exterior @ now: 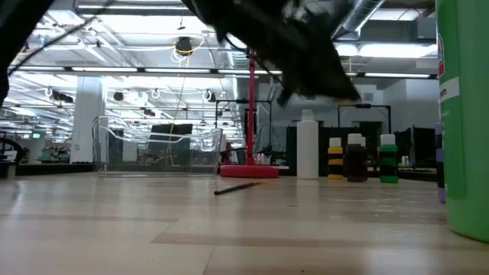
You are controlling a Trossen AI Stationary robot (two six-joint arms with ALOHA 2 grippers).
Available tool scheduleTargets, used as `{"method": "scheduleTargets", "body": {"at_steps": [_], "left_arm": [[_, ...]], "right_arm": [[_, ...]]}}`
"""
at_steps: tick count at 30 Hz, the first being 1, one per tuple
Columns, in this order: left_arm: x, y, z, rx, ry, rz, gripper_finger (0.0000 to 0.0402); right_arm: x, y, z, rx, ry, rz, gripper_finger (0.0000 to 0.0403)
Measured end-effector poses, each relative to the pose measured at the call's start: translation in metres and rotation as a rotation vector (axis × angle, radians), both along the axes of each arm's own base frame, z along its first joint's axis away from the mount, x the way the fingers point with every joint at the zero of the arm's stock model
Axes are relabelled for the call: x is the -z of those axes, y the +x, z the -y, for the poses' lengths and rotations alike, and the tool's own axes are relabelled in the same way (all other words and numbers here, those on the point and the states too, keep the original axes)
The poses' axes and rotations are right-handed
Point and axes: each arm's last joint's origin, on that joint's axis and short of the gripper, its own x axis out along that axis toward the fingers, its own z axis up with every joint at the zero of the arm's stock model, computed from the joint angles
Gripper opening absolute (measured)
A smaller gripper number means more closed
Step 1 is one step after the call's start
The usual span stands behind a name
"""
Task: Pick & Place Paint Supplies
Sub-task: Put the black paintbrush into the green cup
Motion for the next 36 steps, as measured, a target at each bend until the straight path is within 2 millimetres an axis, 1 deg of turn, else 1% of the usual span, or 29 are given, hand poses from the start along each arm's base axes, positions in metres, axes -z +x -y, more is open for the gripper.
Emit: {"method": "scheduleTargets", "body": {"at_steps": [2,4,6,9,12,15,17,19,23,29,36], "left_arm": [[-0.023,-0.021,0.006,0.002,-0.018,0.041,0.0000],[-0.041,-0.047,0.013,-0.003,-0.015,0.061,0.0000],[-0.059,-0.077,0.021,-0.027,-0.008,0.098,0.0000],[-0.088,-0.128,0.033,-0.066,0.008,0.198,0.0000],[-0.104,-0.179,0.044,-0.113,0.020,0.276,0.0000],[-0.113,-0.227,0.052,-0.129,0.004,0.357,0.0000],[-0.113,-0.255,0.054,-0.143,-0.035,0.404,0.0000],[-0.109,-0.278,0.056,-0.141,-0.062,0.431,0.0000],[-0.100,-0.312,0.060,-0.076,-0.155,0.518,0.0000],[-0.078,-0.346,0.075,0.133,-0.200,0.610,0.0000],[-0.060,-0.371,0.086,0.289,-0.262,0.735,0.0000]], "right_arm": [[0.000,0.000,0.000,0.006,-0.009,0.010,0.0000],[0.000,0.000,0.001,0.011,-0.017,0.019,0.0000],[0.000,0.000,0.001,0.015,-0.023,0.024,0.0000],[-0.001,0.001,0.001,0.023,-0.034,0.036,0.0000],[-0.001,0.001,0.002,0.030,-0.038,0.039,0.0000],[-0.001,0.003,0.004,0.038,-0.038,0.039,0.0000],[-0.001,0.004,0.005,0.046,-0.038,0.039,0.0000],[-0.001,0.006,0.007,0.056,-0.038,0.039,0.0000],[-0.001,0.009,0.010,0.072,-0.037,0.039,0.0000],[-0.001,0.013,0.012,0.091,-0.028,0.045,0.0000],[-0.002,0.016,0.013,0.113,0.006,0.056,0.0000]]}}
